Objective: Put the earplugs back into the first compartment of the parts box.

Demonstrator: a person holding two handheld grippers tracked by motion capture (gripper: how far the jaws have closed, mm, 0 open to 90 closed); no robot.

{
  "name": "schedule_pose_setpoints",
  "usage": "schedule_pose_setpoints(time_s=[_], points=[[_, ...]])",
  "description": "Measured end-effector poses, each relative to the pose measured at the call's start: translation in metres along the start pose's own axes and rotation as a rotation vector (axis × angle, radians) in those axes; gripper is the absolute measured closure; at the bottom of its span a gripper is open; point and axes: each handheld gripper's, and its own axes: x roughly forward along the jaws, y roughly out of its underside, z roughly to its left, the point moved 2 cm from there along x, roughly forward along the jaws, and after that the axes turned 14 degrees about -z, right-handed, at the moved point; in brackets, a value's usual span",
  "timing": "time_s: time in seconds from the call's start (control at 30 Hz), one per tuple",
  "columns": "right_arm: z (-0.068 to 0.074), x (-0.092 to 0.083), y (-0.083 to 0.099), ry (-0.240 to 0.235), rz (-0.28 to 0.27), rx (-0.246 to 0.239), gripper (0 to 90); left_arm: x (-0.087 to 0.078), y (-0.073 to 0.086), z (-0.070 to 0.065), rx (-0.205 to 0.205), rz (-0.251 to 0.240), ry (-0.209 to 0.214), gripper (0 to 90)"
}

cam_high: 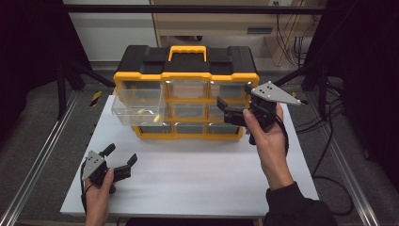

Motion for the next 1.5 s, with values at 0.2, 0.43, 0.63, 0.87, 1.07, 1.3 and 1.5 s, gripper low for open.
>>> schedule_pose_setpoints(time_s=[0.2,0.43,0.63,0.87,1.07,1.3,1.5], points=[[-0.009,-0.008,0.004,0.022,0.01,0.0,4.2,0.001,0.0,0.0,0.002,0.002,0.002,1.8],[-0.018,-0.018,0.01,0.045,0.041,-0.012,4.2,0.002,-0.002,0.004,-0.004,-0.007,-0.009,1.9],[-0.024,-0.027,0.016,0.052,0.042,-0.01,3.9,0.002,-0.002,0.003,0.001,-0.006,-0.006,1.8],[-0.031,-0.04,0.021,0.061,0.038,-0.03,2.8,0.002,-0.002,0.003,0.002,-0.004,-0.008,1.8],[-0.04,-0.048,0.024,0.075,0.04,-0.02,2.7,0.001,-0.001,0.003,0.011,0.0,-0.005,1.8],[-0.047,-0.056,0.03,0.086,0.041,-0.022,2.7,0.002,-0.001,0.0,0.014,0.005,0.004,1.8],[-0.056,-0.067,0.045,0.103,0.044,-0.029,2.7,0.002,0.0,0.0,0.018,0.011,0.002,1.8]])
